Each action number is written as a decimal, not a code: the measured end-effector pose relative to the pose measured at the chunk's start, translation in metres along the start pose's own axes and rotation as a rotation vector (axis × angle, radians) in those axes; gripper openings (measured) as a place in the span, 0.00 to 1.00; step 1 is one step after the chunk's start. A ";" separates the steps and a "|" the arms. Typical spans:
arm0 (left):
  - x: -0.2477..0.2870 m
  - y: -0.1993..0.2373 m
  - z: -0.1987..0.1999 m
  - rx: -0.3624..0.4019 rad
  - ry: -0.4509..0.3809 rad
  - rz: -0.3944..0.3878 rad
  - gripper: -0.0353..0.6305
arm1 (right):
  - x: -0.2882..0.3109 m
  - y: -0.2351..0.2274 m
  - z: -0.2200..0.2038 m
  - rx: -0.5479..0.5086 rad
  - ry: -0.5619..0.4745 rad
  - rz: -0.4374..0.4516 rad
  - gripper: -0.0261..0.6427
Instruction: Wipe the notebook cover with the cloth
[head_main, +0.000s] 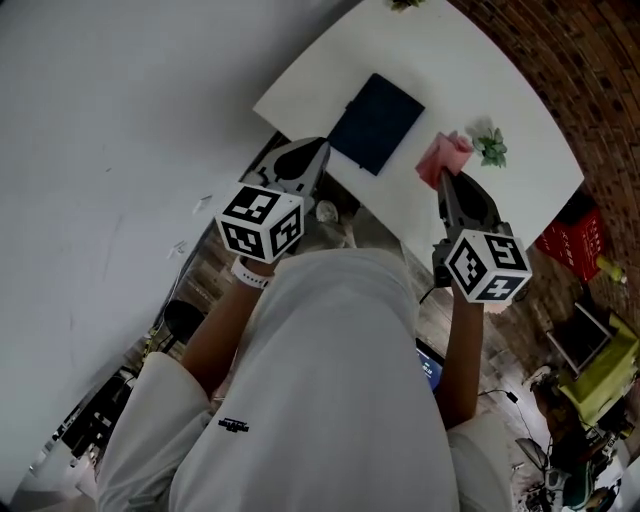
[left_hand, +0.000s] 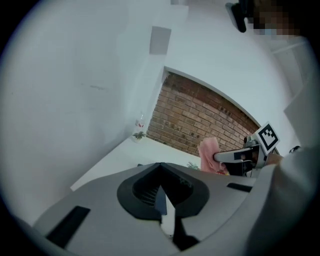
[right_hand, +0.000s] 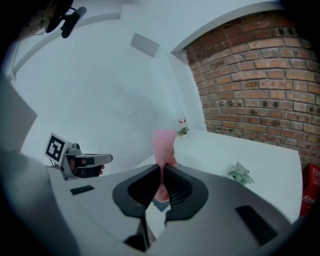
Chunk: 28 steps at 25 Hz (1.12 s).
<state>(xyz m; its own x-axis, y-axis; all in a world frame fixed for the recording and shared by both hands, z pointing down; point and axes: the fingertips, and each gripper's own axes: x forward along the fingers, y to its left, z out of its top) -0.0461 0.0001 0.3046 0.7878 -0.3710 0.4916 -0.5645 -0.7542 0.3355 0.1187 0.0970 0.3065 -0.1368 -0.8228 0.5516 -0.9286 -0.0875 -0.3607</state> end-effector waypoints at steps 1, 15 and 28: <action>-0.004 -0.001 0.008 0.004 -0.020 0.001 0.07 | -0.005 0.000 0.008 -0.014 -0.017 0.004 0.08; -0.044 -0.026 0.065 0.074 -0.180 -0.038 0.07 | -0.069 0.025 0.064 -0.228 -0.254 0.001 0.08; -0.049 -0.054 0.071 0.115 -0.210 -0.076 0.07 | -0.073 0.047 0.055 -0.320 -0.280 0.075 0.08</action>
<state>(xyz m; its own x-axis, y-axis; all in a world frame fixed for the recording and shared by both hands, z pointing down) -0.0370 0.0210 0.2053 0.8674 -0.4065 0.2871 -0.4798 -0.8361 0.2658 0.1037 0.1222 0.2077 -0.1500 -0.9446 0.2918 -0.9859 0.1207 -0.1161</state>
